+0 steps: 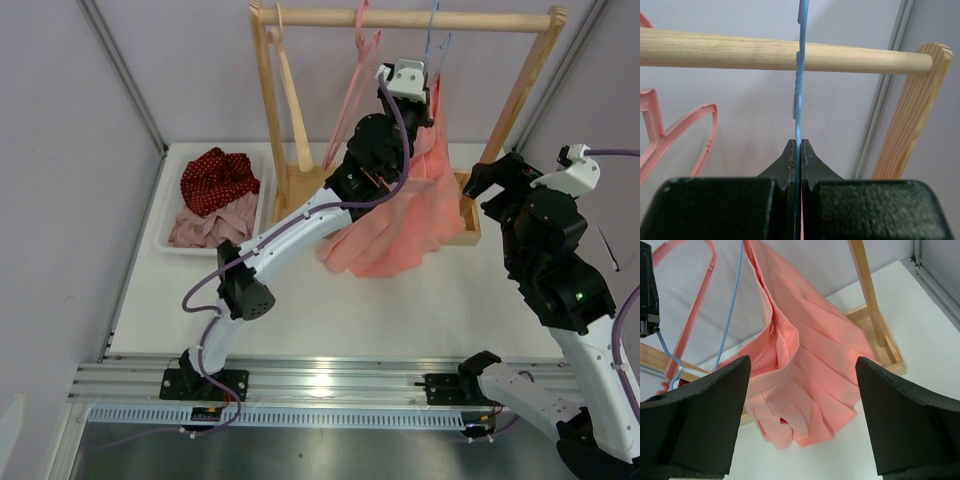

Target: Place the skirt on the hanger

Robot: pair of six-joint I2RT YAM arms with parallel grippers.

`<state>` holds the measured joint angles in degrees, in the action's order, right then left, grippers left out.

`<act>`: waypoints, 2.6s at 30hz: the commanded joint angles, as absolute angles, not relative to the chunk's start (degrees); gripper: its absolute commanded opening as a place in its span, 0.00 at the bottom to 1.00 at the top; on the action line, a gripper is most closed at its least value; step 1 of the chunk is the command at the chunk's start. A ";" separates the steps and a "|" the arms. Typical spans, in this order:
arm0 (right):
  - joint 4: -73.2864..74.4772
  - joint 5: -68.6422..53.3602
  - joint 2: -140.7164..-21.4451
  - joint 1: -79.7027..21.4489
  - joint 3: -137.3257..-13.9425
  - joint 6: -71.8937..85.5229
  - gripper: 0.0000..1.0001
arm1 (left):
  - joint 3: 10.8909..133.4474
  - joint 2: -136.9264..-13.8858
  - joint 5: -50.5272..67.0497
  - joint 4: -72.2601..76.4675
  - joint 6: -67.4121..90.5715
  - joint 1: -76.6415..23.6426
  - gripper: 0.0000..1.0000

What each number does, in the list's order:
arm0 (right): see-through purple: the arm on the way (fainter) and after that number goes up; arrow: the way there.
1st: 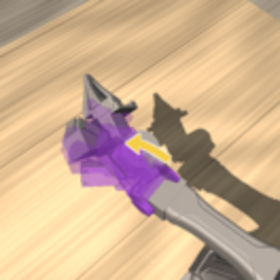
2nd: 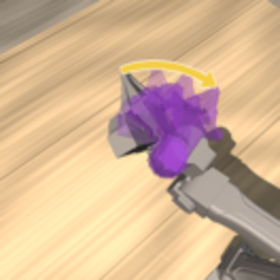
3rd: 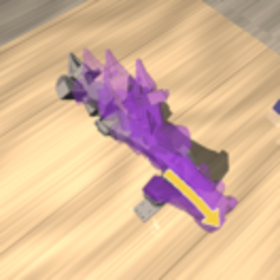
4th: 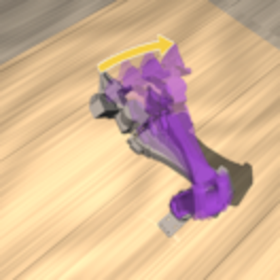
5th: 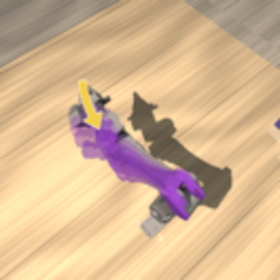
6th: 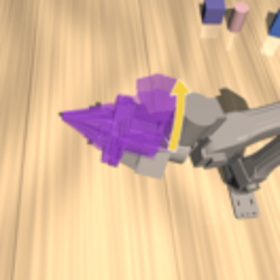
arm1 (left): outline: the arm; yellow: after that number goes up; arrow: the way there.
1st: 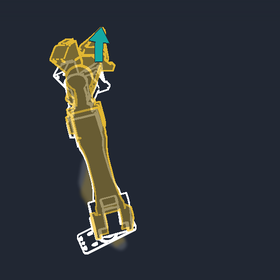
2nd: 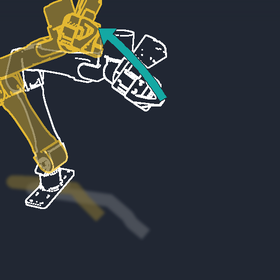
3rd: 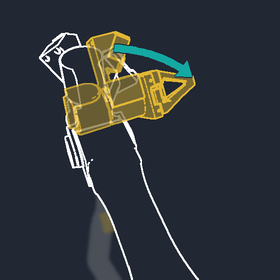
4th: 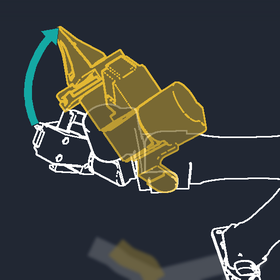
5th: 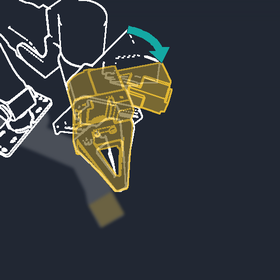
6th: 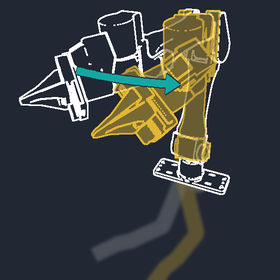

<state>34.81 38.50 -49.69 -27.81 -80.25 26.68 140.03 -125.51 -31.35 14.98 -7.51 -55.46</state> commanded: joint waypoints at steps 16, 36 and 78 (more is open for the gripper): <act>31.55 35.60 -49.66 -27.07 -77.78 26.19 0.91 | 146.87 -131.22 -29.89 28.21 -2.02 -50.71 0.00; 29.27 34.19 -49.22 -26.37 -73.57 26.98 0.91 | 131.93 -120.43 -24.70 24.26 -1.49 -52.03 0.39; 37.97 15.29 -49.04 -24.08 -65.22 32.86 0.99 | 64.60 -35.95 -25.75 -34.27 13.98 -56.86 0.86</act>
